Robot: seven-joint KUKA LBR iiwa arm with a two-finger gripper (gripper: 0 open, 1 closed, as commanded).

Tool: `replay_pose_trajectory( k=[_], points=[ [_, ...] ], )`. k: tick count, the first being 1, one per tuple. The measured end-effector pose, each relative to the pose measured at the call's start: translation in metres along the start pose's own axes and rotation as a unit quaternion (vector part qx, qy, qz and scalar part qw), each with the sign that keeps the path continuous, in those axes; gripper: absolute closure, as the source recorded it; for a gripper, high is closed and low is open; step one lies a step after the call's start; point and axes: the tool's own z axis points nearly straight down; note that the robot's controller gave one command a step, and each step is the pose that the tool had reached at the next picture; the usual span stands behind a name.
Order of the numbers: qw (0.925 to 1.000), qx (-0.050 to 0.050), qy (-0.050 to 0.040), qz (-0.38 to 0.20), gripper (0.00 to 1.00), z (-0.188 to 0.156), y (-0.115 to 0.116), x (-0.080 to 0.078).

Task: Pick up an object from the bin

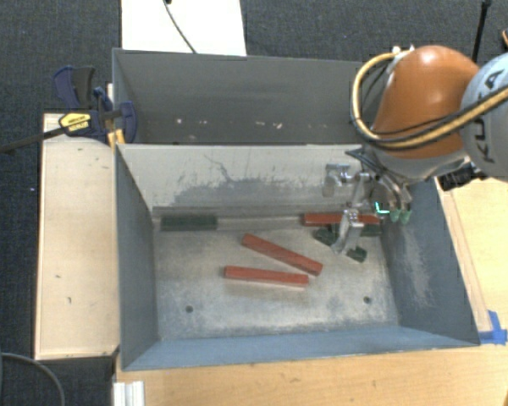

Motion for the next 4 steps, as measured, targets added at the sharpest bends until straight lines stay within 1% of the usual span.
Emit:
replay_pose_trajectory(
  k=[1, 2, 3, 4],
  points=[
    [0.9998, 0.000, 0.0017, -0.020, 0.00, 0.109, 0.039, 0.049],
    [0.9991, -0.001, -0.0045, -0.043, 0.00, 0.134, 0.072, 0.009],
    [0.9991, 0.000, -0.0033, -0.042, 1.00, 0.132, 0.070, 0.010],
    [0.9771, 0.001, -0.0068, -0.213, 1.00, -0.044, 0.075, 0.011]
  ],
)
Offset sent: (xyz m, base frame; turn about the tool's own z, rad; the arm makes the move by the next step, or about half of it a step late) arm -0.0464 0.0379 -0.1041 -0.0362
